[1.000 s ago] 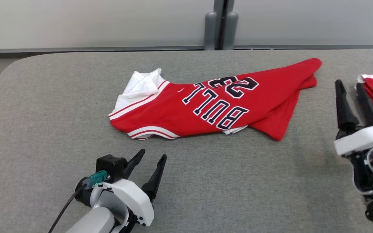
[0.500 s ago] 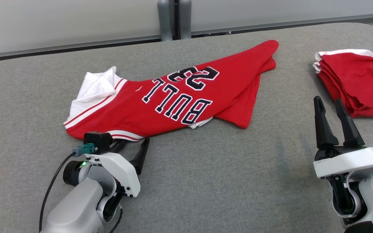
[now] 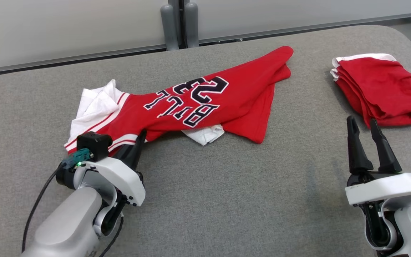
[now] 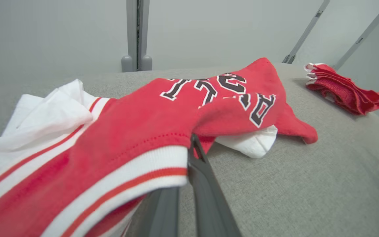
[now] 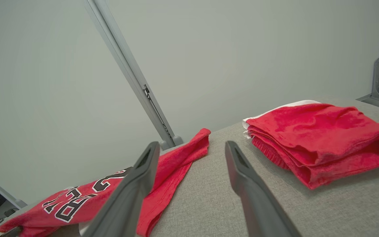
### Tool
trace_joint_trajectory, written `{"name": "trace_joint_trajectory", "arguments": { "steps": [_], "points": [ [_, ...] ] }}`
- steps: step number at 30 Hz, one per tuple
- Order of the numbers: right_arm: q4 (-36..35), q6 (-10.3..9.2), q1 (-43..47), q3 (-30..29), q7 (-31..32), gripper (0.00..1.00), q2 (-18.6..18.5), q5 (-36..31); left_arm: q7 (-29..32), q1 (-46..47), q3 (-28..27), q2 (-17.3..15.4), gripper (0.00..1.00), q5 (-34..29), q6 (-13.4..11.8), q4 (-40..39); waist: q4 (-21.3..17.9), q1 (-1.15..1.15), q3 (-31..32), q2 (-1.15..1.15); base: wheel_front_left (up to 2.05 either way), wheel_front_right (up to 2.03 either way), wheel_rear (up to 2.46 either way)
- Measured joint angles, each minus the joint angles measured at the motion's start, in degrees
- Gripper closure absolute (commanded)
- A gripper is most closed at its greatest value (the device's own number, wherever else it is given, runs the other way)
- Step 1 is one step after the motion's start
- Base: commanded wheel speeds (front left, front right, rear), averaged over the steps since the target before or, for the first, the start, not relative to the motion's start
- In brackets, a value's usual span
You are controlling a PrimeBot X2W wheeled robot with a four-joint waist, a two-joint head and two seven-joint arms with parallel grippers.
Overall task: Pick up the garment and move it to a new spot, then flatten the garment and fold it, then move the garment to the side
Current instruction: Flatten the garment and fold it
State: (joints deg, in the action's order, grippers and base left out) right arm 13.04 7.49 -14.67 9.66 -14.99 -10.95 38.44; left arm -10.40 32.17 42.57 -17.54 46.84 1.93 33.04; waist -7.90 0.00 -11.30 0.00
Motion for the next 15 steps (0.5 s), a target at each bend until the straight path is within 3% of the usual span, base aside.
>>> {"name": "trace_joint_trajectory", "arguments": {
  "steps": [4, 9, 15],
  "points": [
    [-0.18, 0.0, 1.29, -1.24, 0.0, 0.0, -0.01, -0.08, 4.67, -2.15, -1.04, -6.21, 1.0, -0.41, -4.6, -15.75, 0.74, 0.0, 0.88, 0.0, 0.0, 0.0, 0.0],
    [-0.64, 0.0, 1.56, -2.16, 0.0, 0.0, 0.27, -0.19, 14.62, -3.86, -2.31, -15.1, 1.0, -0.38, -10.76, -36.67, 1.17, 0.0, 1.1, 0.0, 0.0, 0.0, 0.0],
    [-1.46, 0.0, 1.5, -3.6, 0.0, 0.0, 0.57, -0.18, 23.57, -2.96, -4.87, -20.0, 1.0, 3.36, -13.47, -50.64, 1.03, 0.0, 0.24, 0.0, 0.0, 0.0, 0.0]
  ]
}}
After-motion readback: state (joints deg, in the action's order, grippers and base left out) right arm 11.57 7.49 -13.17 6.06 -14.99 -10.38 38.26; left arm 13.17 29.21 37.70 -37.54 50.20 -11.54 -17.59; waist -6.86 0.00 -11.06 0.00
